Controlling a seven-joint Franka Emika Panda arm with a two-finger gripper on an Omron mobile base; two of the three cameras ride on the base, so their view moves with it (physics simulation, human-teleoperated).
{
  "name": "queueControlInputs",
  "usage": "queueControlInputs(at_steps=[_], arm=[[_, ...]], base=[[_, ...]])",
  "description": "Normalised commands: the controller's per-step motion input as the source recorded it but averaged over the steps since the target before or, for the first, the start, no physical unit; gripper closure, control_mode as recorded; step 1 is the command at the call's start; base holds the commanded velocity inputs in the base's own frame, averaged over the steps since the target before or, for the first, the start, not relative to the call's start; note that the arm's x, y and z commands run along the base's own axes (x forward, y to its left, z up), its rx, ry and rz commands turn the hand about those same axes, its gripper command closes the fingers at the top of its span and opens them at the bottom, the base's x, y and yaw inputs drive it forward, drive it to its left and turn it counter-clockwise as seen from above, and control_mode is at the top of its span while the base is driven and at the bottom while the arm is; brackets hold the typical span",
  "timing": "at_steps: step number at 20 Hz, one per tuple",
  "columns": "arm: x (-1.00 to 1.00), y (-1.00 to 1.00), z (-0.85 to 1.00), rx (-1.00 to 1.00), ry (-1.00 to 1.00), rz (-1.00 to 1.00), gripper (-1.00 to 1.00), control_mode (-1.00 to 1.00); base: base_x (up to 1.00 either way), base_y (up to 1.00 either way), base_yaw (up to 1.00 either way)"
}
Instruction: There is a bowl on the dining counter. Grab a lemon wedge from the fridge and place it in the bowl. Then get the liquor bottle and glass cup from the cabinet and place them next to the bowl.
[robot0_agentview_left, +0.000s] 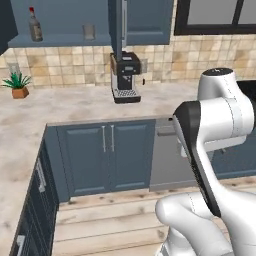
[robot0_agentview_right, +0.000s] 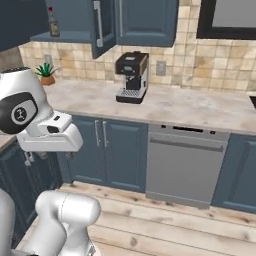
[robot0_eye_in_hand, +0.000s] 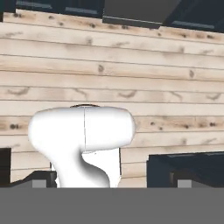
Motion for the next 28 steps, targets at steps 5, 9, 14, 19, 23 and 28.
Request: queueControlInputs(at_steps=[5,9,14,19,23,28], arm=[[0.0,0.0,0.0,0.0,0.0,0.0,-1.0,1.0],[0.0,0.0,0.0,0.0,0.0,0.0,-1.0,1.0],[0.0,0.0,0.0,0.0,0.0,0.0,-1.0,1.0],[0.0,0.0,0.0,0.0,0.0,0.0,-1.0,1.0],[0.0,0.0,0.0,0.0,0.0,0.0,-1.0,1.0],[0.0,0.0,0.0,0.0,0.0,0.0,-1.0,1.0]], base=[[1.0,0.31,0.0],[0.97,0.4,0.0],[0.55,0.49,0.0],[0.19,0.64,0.0],[0.27,0.65,0.0],[0.6,0.25,0.0]])
